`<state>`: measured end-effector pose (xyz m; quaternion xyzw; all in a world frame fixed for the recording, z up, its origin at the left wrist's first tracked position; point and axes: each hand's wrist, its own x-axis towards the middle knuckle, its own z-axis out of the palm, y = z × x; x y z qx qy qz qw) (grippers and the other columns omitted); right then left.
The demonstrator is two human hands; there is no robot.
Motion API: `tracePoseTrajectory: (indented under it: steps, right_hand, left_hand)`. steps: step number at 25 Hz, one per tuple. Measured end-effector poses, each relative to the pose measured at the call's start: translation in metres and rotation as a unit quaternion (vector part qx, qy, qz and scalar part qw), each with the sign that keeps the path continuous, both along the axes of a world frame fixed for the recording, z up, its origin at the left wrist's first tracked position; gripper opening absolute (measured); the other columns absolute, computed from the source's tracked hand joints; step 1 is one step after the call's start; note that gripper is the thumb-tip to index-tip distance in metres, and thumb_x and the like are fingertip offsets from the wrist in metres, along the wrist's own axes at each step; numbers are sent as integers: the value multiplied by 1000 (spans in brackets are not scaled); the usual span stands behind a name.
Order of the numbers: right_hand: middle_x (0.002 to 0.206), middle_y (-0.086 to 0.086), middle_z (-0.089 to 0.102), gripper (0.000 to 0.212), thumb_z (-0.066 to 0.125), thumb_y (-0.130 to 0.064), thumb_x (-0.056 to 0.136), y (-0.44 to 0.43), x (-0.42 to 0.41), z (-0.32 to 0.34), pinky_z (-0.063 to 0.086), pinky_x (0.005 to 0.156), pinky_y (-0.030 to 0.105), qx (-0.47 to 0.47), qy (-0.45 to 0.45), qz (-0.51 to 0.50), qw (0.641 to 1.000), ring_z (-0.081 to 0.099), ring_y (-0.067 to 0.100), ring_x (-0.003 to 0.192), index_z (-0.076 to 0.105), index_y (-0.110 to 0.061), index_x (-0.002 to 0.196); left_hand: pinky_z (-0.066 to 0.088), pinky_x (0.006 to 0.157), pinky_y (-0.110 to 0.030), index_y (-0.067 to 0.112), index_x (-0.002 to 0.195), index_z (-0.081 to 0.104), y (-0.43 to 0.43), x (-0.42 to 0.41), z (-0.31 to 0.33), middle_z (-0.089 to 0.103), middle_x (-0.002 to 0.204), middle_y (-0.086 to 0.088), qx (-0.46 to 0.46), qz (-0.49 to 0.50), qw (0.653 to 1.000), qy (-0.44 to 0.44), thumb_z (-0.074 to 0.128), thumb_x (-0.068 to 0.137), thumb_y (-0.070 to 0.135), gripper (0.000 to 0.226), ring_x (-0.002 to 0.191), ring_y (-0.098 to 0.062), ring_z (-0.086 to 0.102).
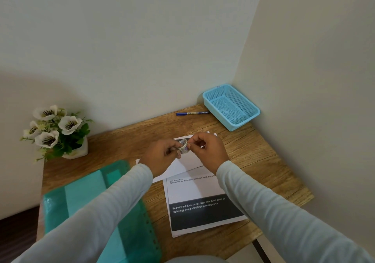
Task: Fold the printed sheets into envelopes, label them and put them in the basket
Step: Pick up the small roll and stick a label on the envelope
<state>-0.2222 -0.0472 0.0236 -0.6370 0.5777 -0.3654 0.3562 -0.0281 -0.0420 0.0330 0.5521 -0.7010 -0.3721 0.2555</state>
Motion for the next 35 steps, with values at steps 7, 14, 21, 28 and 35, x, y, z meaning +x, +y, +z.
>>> tracePoseTrajectory:
  steps: [7,14,21,28,35]
  right_hand:
    - [91,-8,75,7,72,-11,93,0,0,-1,54,75,20,6,16,14,1000,67,9,85,72,-17,90]
    - [90,-9,66,7,71,-14,92,1,3,3,49,73,21,-7,85,60,995,60,6,80,70,-20,88]
    - [82,-8,70,5,76,-12,91,9,-2,0,48,69,13,96,-12,105,990,63,-3,73,71,-9,90]
    - [80,-1,70,12,78,-15,89,0,-19,-6,54,75,29,133,-66,49,988,64,12,76,70,-5,89]
    - [81,5,72,17,83,-21,86,-7,-31,-19,56,73,28,160,-72,8,984,66,15,74,70,-10,86]
  left_hand:
    - [58,82,-37,24,112,76,-1,0,-1,75,89,11,14,6,1000,-7,64,96,6,27,84,-9,67]
    - [59,85,-40,23,107,76,-6,2,-4,76,89,7,37,33,999,-4,62,97,5,25,86,-15,69]
    - [49,65,-25,20,115,75,-40,22,-17,76,97,2,51,122,989,-68,65,96,12,23,78,-11,65]
    - [48,93,-34,21,135,65,-90,51,-23,65,133,-11,63,165,962,-209,60,100,19,35,105,-29,61]
    - [49,101,-38,24,145,56,-112,57,-24,59,142,-14,62,147,950,-267,47,107,20,39,116,-35,61]
